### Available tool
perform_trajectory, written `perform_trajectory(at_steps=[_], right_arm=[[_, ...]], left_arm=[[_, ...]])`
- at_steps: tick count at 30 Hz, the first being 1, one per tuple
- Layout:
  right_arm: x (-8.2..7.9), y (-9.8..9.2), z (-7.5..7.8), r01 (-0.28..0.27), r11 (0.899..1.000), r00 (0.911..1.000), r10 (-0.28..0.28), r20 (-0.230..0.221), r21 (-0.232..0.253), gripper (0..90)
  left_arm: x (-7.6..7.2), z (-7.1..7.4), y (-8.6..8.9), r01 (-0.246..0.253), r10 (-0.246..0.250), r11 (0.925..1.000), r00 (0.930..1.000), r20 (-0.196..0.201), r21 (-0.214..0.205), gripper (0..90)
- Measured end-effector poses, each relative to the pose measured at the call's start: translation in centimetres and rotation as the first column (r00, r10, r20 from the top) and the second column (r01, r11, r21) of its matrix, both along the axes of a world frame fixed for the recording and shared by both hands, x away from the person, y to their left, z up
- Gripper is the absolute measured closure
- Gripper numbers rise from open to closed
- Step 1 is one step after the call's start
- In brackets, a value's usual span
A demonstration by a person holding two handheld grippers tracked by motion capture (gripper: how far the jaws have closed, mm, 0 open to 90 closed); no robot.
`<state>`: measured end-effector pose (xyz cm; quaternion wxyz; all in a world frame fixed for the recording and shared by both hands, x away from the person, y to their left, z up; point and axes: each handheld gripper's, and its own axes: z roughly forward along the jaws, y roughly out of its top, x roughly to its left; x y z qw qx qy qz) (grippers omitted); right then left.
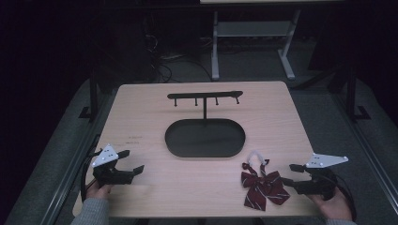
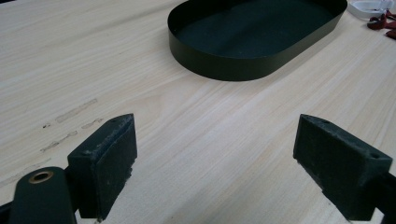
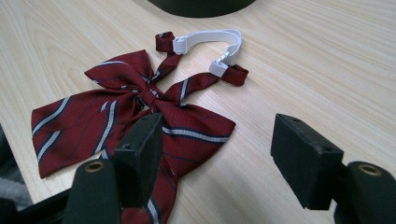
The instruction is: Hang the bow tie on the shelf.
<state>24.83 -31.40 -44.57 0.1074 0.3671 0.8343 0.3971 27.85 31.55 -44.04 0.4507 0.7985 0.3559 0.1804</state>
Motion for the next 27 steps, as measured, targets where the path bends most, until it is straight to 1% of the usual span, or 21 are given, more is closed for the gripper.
perform_trajectory(at_steps=[1,2,3,5,6,7,8,10,11,12,13,16,17,18,19,21,22,24,27], right_arm=[[0.0,0.0,0.0,-0.003,1.000,1.0000,0.003,0.002,0.003,33.3],[0.0,0.0,0.0,-0.004,1.000,1.0000,0.004,0.005,0.005,33.4],[0.0,0.1,0.0,-0.002,1.000,1.0000,0.002,0.006,0.010,33.5],[0.0,0.1,0.1,0.001,1.000,1.0000,-0.001,0.005,0.003,33.7],[0.1,0.1,0.3,-0.005,1.000,0.9999,0.004,0.010,0.017,33.7],[0.1,0.2,0.3,-0.004,1.000,0.9999,0.003,0.011,0.016,33.6],[0.1,0.4,0.5,-0.005,1.000,0.9999,0.004,0.014,0.012,33.7],[0.2,0.7,0.8,-0.012,1.000,0.9997,0.012,0.023,0.003,33.7],[0.3,1.0,1.1,-0.014,1.000,0.9997,0.014,0.022,0.003,33.4],[0.3,1.1,1.2,-0.017,1.000,0.9995,0.017,0.026,0.002,33.0],[0.4,1.2,1.3,-0.020,1.000,0.9995,0.019,0.026,0.007,31.8],[0.7,1.6,1.4,-0.018,1.000,0.9998,0.018,0.005,0.012,30.4],[0.9,1.8,1.5,-0.022,1.000,0.9998,0.022,0.000,0.014,30.1],[0.9,1.8,1.5,-0.022,1.000,0.9998,0.022,0.000,0.014,30.1],[1.1,2.0,1.7,-0.028,1.000,0.9996,0.028,0.004,0.005,29.6],[1.1,2.1,1.8,-0.030,0.999,0.9996,0.030,0.002,0.014,29.8],[1.1,2.3,2.0,-0.035,0.999,0.9993,0.035,0.010,0.005,29.8],[1.3,2.6,2.3,-0.041,0.999,0.9990,0.041,0.015,0.002,29.9],[1.6,2.9,2.4,-0.046,0.999,0.9989,0.046,0.008,-0.002,29.7]], left_arm=[[0.1,0.0,0.1,-0.001,0.001,1.0000,1.0000,0.000,0.007,13.0],[0.1,0.0,0.1,-0.001,0.001,1.0000,1.0000,0.000,0.007,13.0],[0.1,0.0,0.2,-0.011,0.011,0.9999,0.9999,-0.004,0.000,13.0],[0.1,0.0,0.2,-0.011,0.011,0.9999,0.9999,-0.002,0.002,13.0],[0.1,0.0,0.3,-0.009,0.009,1.0000,1.0000,-0.001,0.003,13.0],[0.1,-0.1,0.3,-0.003,0.003,0.9999,1.0000,0.002,0.012,13.0],[0.1,-0.1,0.3,-0.006,0.006,0.9999,1.0000,0.002,0.011,13.0],[0.1,0.0,0.3,-0.008,0.008,1.0000,1.0000,-0.003,0.004,13.0],[0.1,0.0,0.3,-0.004,0.004,1.0000,1.0000,0.004,0.003,13.0],[0.0,0.0,0.3,-0.011,0.011,0.9999,0.9999,0.003,-0.002,13.0],[0.0,0.0,0.3,-0.012,0.012,0.9999,0.9999,-0.003,-0.004,13.0],[0.1,-0.1,0.4,-0.009,0.009,0.9999,1.0000,0.002,0.008,13.0],[0.1,-0.1,0.3,-0.012,0.012,0.9999,0.9999,-0.003,0.002,13.0],[0.1,-0.1,0.3,-0.012,0.012,0.9999,0.9999,-0.003,0.002,13.0],[0.1,-0.1,0.4,-0.009,0.009,0.9999,0.9999,0.005,0.005,13.0],[0.1,-0.1,0.3,-0.011,0.011,0.9999,0.9999,0.005,0.001,13.0],[0.1,-0.1,0.3,-0.016,0.016,0.9999,0.9999,0.001,-0.004,13.0],[0.2,-0.1,0.4,-0.016,0.016,0.9999,0.9999,0.000,0.003,13.0],[0.2,-0.1,0.4,-0.015,0.015,0.9999,0.9999,0.005,0.003,13.0]])
